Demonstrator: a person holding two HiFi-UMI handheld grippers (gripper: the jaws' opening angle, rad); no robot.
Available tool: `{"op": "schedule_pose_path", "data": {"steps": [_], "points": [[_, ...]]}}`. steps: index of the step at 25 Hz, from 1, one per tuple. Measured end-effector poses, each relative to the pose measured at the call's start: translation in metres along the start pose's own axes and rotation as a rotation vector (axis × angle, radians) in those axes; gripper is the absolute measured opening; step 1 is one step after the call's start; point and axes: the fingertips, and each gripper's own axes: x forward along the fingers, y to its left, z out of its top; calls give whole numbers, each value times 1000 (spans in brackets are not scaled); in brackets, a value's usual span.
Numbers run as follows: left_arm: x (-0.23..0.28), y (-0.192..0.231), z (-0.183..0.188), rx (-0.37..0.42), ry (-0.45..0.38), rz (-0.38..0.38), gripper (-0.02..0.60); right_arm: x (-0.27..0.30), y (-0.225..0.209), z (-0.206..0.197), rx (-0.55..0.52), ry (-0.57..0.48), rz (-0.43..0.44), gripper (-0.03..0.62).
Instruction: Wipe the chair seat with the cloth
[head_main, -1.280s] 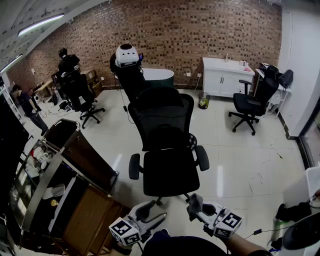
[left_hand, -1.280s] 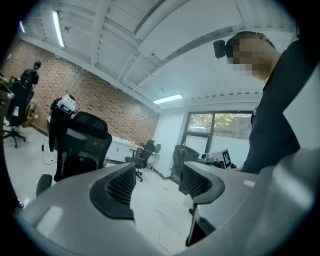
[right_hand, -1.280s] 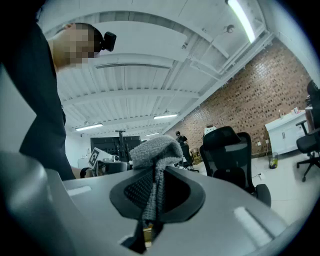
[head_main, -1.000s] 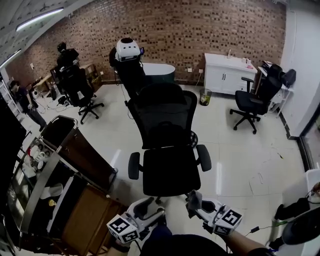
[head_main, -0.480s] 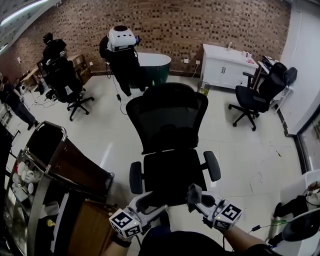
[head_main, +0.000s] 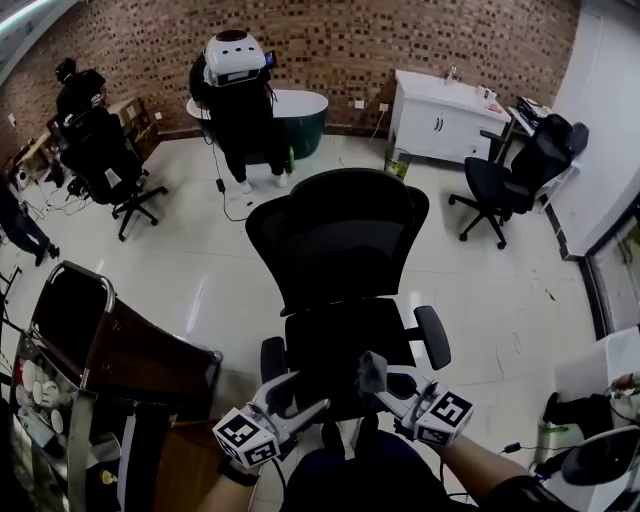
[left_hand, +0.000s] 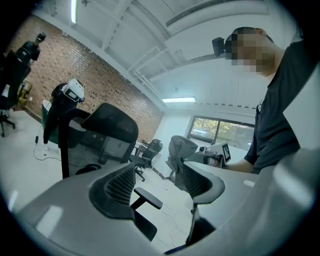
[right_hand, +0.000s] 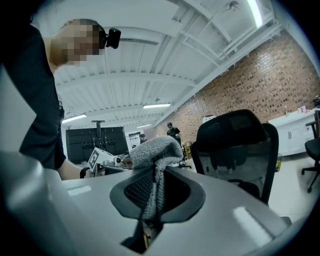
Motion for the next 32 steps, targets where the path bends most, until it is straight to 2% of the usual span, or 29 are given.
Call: {"op": "schedule_pose_path", "data": {"steps": [3,5,8,12,16,24,28,32], "points": [[6,25,-14,-43,13,13,328,28,-12,-13,22,31,40,31],[9,43,-27,-73,22,29,330,47,-28,-39,44,102,55,31],[14,77,-44,-113,41,66,333,84,-57,-88,42,228,74,31],[23,128,-74,-171,67,121,337,140,-94,-158,-12,358,112,31],[38,168,-115,-208,89,140,337,196,-140,-239,5,489,101,31],[66,225,-159,-256,71,160,350,285,-197,-379,-109,746,144,31],[69,245,-173,-285,40,177,353,308,-224,-434,-180,827,148,31],[68,259,-180,-277,19,197,353,329,-236,-473,-220,863,170,31]]}}
